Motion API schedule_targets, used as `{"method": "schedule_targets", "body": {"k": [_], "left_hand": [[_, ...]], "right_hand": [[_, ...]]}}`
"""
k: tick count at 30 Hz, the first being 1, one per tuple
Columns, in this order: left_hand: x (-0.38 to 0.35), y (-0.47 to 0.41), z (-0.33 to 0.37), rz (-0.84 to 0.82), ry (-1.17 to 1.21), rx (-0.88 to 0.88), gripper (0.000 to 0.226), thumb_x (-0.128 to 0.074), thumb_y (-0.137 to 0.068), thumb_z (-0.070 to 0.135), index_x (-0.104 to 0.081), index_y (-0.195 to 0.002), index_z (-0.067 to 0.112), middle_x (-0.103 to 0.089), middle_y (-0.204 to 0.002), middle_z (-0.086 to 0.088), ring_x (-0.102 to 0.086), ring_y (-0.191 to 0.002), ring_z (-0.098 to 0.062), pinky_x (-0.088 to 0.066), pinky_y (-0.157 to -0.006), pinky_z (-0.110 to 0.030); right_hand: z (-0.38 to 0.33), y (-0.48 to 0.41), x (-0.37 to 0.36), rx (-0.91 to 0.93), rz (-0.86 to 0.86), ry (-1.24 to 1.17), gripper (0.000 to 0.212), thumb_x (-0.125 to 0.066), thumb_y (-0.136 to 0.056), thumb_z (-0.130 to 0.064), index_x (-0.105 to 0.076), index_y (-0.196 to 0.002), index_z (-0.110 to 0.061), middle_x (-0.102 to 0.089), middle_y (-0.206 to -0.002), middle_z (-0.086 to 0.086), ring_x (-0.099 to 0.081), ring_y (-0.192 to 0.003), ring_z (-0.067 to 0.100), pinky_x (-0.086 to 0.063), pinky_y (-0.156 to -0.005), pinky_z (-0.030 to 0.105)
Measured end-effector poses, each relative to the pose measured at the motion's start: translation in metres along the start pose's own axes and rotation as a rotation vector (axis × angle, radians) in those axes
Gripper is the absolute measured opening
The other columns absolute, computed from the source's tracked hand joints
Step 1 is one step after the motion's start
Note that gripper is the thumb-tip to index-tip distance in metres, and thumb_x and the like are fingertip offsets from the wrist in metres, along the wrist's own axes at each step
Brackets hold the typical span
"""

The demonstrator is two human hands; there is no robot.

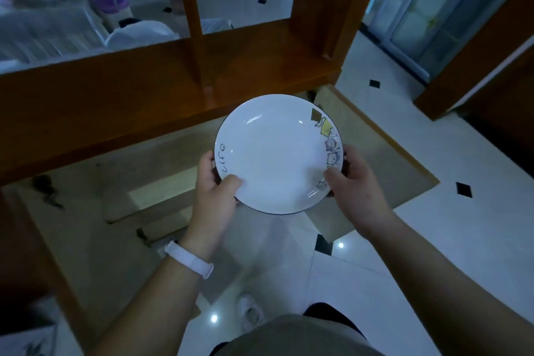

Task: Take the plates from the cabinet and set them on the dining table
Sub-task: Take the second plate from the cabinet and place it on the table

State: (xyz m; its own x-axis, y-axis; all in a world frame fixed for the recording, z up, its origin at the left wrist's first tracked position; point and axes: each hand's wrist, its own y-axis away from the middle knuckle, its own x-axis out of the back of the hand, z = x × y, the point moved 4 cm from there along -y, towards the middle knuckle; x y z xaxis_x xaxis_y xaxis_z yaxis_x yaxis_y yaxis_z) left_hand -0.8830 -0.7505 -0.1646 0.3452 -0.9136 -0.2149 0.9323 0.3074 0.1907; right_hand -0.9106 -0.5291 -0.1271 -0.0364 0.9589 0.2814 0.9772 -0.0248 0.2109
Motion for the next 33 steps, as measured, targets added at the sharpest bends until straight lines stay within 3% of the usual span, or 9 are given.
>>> {"method": "schedule_targets", "body": {"k": [3,8,12,18,22,26,29,33], "left_hand": [[-0.021,0.015,0.014,-0.093,0.019,-0.02,0.048,-0.051,-0.077,-0.005,-0.055,-0.114,0.026,-0.071,-0.093,0.019,-0.068,-0.083,-0.003,-0.054,-0.059,-0.025],[-0.058,0.045,0.02,-0.219,-0.02,-0.02,0.062,-0.051,-0.069,0.007,-0.056,-0.127,0.027,-0.07,-0.114,0.009,-0.067,-0.103,-0.017,-0.058,-0.075,-0.043],[-0.098,0.083,0.011,-0.318,0.001,-0.017,0.06,-0.05,-0.07,0.005,-0.058,-0.126,0.027,-0.069,-0.118,0.004,-0.065,-0.108,-0.021,-0.056,-0.078,-0.042],[-0.159,0.172,-0.014,-0.456,-0.015,0.024,0.049,-0.05,-0.068,0.006,-0.066,-0.106,0.032,-0.072,-0.107,0.003,-0.066,-0.095,-0.019,-0.055,-0.072,-0.043],[-0.203,0.242,-0.034,-0.626,-0.111,0.047,0.046,-0.05,-0.069,0.009,-0.065,-0.106,0.032,-0.071,-0.105,0.001,-0.063,-0.09,-0.023,-0.051,-0.067,-0.046],[-0.252,0.321,-0.056,-0.795,-0.144,0.087,0.045,-0.05,-0.068,0.01,-0.064,-0.106,0.03,-0.071,-0.101,0.003,-0.063,-0.083,-0.017,-0.05,-0.062,-0.038],[-0.286,0.381,-0.07,-0.94,-0.185,0.102,0.047,-0.049,-0.068,0.011,-0.063,-0.108,0.031,-0.071,-0.102,0.003,-0.063,-0.081,-0.017,-0.051,-0.058,-0.034],[-0.329,0.459,-0.088,-1.152,-0.254,0.107,0.046,-0.048,-0.068,0.011,-0.062,-0.107,0.031,-0.07,-0.097,0.004,-0.06,-0.075,-0.019,-0.048,-0.053,-0.031]], "right_hand": [[-0.003,0.019,0.022,-0.024,0.051,-0.064,0.04,-0.043,-0.089,-0.005,-0.059,-0.106,-0.037,-0.072,-0.096,-0.013,-0.07,-0.086,0.01,-0.061,-0.071,0.033],[0.001,0.057,0.064,-0.011,0.172,-0.147,0.042,-0.043,-0.092,-0.008,-0.059,-0.117,-0.038,-0.07,-0.107,-0.015,-0.068,-0.096,0.011,-0.061,-0.075,0.035],[0.016,0.101,0.106,-0.007,0.295,-0.2,0.046,-0.043,-0.088,-0.005,-0.058,-0.115,-0.041,-0.069,-0.103,-0.017,-0.067,-0.097,0.012,-0.061,-0.076,0.038],[0.05,0.193,0.181,0.001,0.433,-0.242,0.045,-0.043,-0.086,-0.002,-0.06,-0.1,-0.042,-0.07,-0.099,-0.01,-0.068,-0.093,0.018,-0.061,-0.068,0.033],[0.084,0.27,0.236,-0.036,0.552,-0.248,0.044,-0.044,-0.085,-0.004,-0.06,-0.099,-0.043,-0.07,-0.097,-0.011,-0.068,-0.092,0.02,-0.061,-0.075,0.04],[0.117,0.356,0.288,-0.072,0.704,-0.271,0.042,-0.045,-0.084,-0.008,-0.059,-0.102,-0.042,-0.071,-0.097,-0.009,-0.068,-0.092,0.022,-0.06,-0.078,0.044],[0.139,0.422,0.321,-0.095,0.843,-0.31,0.038,-0.045,-0.082,-0.007,-0.06,-0.098,-0.038,-0.07,-0.094,-0.005,-0.067,-0.089,0.025,-0.061,-0.075,0.038],[0.163,0.506,0.355,-0.107,1.025,-0.356,0.042,-0.046,-0.075,-0.013,-0.06,-0.091,-0.049,-0.07,-0.097,-0.005,-0.067,-0.093,0.027,-0.06,-0.077,0.047]]}}
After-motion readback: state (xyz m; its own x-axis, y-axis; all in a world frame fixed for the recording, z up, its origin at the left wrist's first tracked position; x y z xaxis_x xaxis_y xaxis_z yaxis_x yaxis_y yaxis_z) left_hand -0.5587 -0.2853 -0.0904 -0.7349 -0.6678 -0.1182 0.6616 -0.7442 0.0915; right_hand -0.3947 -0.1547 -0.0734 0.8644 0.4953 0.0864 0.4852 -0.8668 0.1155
